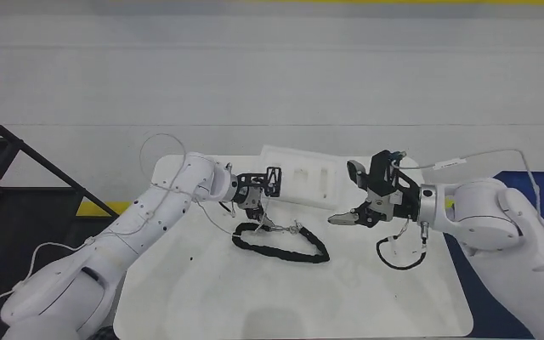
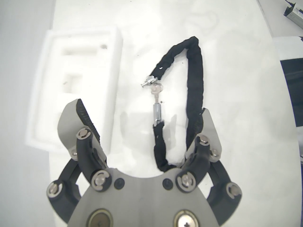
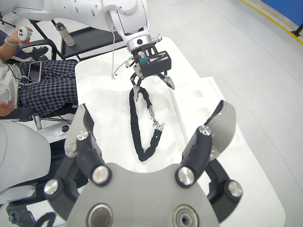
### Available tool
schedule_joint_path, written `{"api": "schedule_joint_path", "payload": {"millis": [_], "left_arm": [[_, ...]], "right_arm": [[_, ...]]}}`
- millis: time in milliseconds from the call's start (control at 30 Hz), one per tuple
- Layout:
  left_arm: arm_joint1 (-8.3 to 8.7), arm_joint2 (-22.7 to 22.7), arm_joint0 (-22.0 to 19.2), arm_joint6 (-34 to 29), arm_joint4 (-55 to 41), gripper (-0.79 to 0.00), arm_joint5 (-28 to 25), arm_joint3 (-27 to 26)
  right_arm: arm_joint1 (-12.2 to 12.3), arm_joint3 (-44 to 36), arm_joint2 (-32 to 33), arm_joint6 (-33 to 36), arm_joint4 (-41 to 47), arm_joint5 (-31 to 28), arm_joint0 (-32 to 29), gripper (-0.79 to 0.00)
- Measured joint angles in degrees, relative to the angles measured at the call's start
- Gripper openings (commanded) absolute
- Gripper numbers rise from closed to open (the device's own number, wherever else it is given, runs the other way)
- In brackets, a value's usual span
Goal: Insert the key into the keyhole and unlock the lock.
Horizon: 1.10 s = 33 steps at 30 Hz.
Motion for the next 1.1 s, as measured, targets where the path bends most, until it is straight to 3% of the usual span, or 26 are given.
{"api": "schedule_joint_path", "payload": {"millis": [233,567,867,1100], "left_arm": [[1.97,-3.49,-6.56,2.7,-4.18,0.0,0.07,-0.29],[2.81,3.39,-17.89,9.9,-17.08,0.0,0.07,8.01],[3.75,8.86,-22.5,19.26,-23.22,0.0,0.07,14.23],[3.95,9.81,-23.21,20.2,-23.68,0.0,0.07,14.73]], "right_arm": [[-1.27,12.05,-2.41,-0.54,3.65,-5.13,9.26,0.0],[-2.85,23.54,-7.38,5.61,5.61,-13.25,23.35,0.0],[-3.4,27.66,-10.03,6.79,7.18,-16.42,28.96,0.0],[-3.38,27.9,-9.98,6.44,6.87,-16.72,29.32,-0.001]]}}
